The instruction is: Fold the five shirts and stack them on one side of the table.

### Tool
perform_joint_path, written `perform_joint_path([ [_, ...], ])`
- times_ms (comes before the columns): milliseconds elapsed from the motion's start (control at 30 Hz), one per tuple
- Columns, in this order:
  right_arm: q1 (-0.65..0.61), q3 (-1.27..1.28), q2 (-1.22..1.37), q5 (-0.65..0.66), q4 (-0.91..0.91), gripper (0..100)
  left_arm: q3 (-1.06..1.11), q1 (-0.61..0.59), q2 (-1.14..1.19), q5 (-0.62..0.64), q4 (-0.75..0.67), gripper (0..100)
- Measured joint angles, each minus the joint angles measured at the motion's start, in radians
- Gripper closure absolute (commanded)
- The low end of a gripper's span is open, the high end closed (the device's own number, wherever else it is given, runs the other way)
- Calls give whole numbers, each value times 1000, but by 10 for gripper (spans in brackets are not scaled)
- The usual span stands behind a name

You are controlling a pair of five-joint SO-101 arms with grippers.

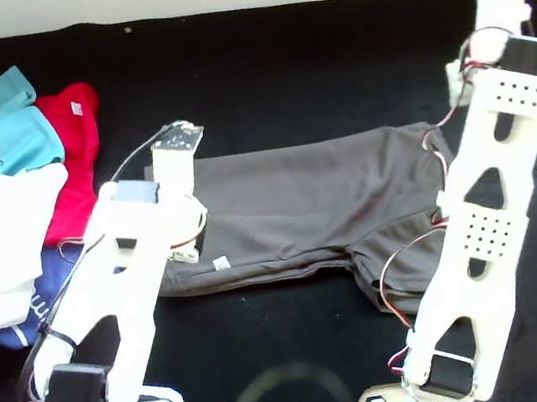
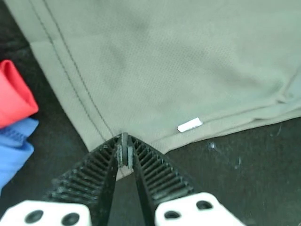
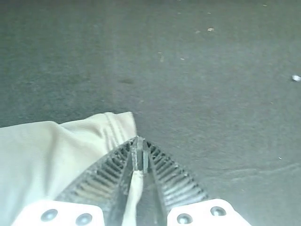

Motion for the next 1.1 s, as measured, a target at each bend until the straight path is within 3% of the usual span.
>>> perform_joint_path([
  [200, 44, 23, -21, 0, 0, 992, 141, -2, 0, 0, -143, 991],
  [333, 48, 199, -181, 0, 0, 992, 198, -2, 0, 0, -212, 991],
  [700, -71, 1206, -891, 0, -14, 992, 275, 2, -3, 0, -322, 991],
  [900, -157, 1754, -1145, 107, -236, 992, 275, 2, -3, 0, -324, 991],
  [1100, -161, 2228, -1284, 235, -503, 992, 275, 2, -3, 0, -324, 991],
])
